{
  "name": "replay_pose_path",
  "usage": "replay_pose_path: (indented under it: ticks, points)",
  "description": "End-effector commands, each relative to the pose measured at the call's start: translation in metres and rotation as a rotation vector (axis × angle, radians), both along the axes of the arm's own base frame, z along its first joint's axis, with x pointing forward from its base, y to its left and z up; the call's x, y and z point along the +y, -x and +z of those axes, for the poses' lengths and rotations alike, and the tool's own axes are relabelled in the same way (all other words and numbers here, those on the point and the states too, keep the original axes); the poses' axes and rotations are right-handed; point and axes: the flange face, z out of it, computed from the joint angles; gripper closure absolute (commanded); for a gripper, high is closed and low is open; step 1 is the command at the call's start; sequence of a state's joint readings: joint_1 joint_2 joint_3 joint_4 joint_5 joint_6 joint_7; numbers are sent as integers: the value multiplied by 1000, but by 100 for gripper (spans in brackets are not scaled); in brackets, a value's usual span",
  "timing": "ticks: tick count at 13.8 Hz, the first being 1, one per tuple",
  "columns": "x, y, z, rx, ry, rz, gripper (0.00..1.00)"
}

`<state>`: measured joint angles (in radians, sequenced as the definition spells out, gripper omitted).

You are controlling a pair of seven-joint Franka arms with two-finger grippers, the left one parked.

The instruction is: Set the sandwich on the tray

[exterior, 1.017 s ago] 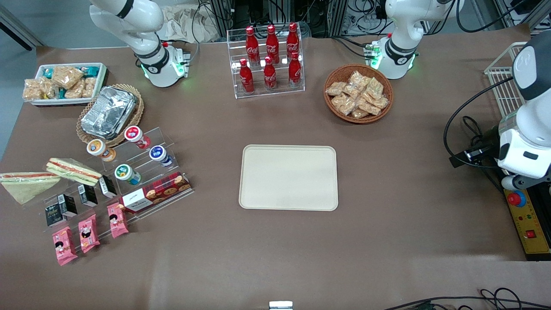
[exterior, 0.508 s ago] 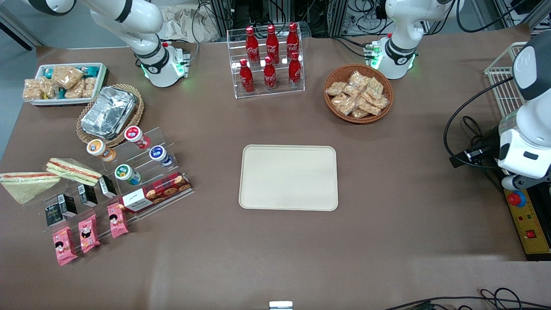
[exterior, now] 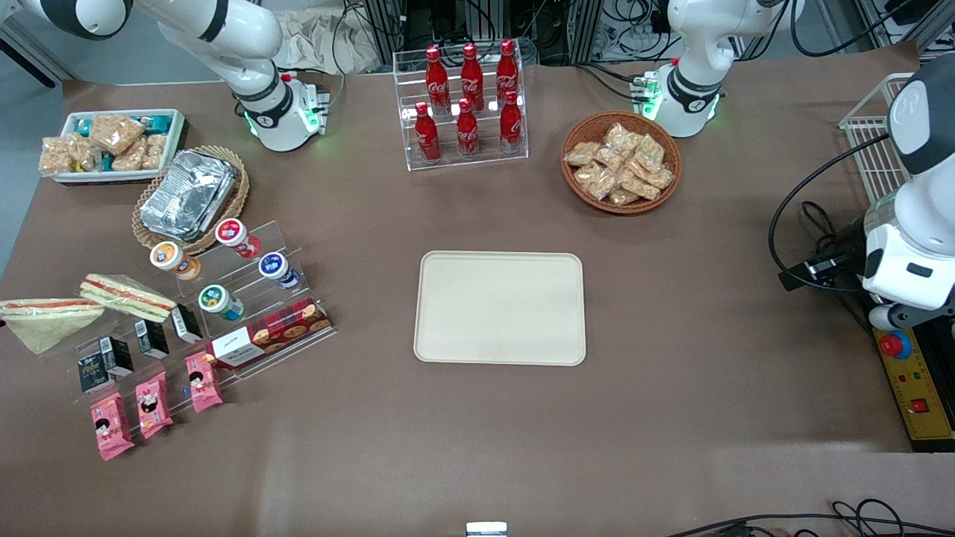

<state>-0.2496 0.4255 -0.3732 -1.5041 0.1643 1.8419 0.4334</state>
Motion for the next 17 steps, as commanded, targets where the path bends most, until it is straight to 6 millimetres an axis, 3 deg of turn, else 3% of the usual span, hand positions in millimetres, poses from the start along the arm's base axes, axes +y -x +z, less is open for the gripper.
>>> replay_pose_path:
  ticks: [1, 12, 14, 15, 17]
  points:
    - [-1, 3, -18, -22, -19, -4, 0]
    - [-5, -4, -51, -55, -71, 16, 2]
    - [-10, -1, -56, -53, -79, 33, 9]
    - [-15, 2, -57, -59, -89, 31, 21]
    - [-12, 0, -56, -60, -90, 40, 32]
